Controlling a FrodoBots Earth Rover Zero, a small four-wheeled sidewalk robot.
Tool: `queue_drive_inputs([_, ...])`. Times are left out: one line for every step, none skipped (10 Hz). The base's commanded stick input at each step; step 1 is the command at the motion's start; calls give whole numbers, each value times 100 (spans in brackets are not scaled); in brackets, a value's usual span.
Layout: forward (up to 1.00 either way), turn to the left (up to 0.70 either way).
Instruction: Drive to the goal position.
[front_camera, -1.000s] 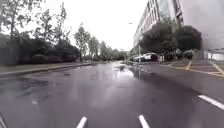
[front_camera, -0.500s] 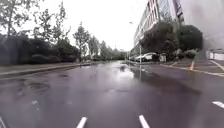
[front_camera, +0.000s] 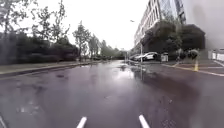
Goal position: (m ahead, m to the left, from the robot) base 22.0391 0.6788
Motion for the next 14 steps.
queue_drive_inputs([70, 0])
queue_drive_inputs([70, 0])
queue_drive_inputs([70, 0])
queue_drive_inputs([70, 0])
queue_drive_inputs([70, 0])
queue_drive_inputs([70, 0])
queue_drive_inputs([70, 0])
queue_drive_inputs([70, 0])
queue_drive_inputs([70, 0])
queue_drive_inputs([70, 0])
queue_drive_inputs([70, 0])
queue_drive_inputs([70, 0])
queue_drive_inputs([70, 0])
queue_drive_inputs([70, 0])
